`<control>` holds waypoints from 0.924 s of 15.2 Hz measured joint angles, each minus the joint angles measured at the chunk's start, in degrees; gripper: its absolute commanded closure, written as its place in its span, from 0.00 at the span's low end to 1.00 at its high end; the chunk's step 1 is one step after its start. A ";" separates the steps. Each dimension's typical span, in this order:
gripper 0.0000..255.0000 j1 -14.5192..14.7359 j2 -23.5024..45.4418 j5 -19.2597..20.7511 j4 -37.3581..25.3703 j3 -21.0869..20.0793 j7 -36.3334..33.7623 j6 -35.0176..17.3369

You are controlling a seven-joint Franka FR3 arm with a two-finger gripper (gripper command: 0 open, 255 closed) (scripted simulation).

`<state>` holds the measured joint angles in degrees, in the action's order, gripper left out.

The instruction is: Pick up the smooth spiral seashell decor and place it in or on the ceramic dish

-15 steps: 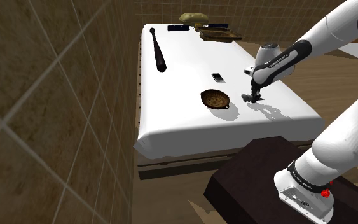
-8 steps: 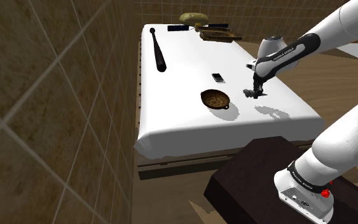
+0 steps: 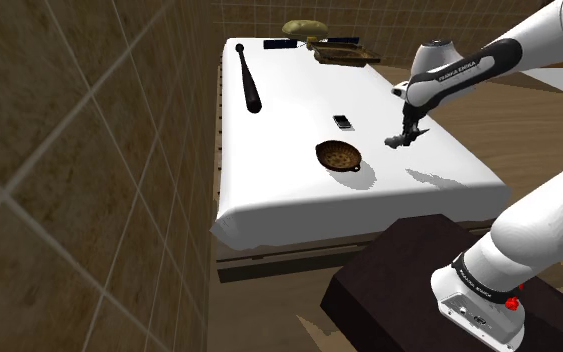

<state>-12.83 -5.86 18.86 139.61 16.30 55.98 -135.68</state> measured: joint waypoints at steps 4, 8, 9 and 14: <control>1.00 0.09 -2.17 -0.24 -1.24 -0.18 0.65 3.35; 1.00 1.48 -2.07 -0.77 -1.99 -1.91 -1.86 4.62; 1.00 2.33 -1.46 -1.09 -2.49 -2.92 -3.41 4.89; 1.00 5.87 0.60 -2.52 -5.25 -7.07 -9.82 7.08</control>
<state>-6.96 -5.26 16.34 134.36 9.23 46.16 -128.60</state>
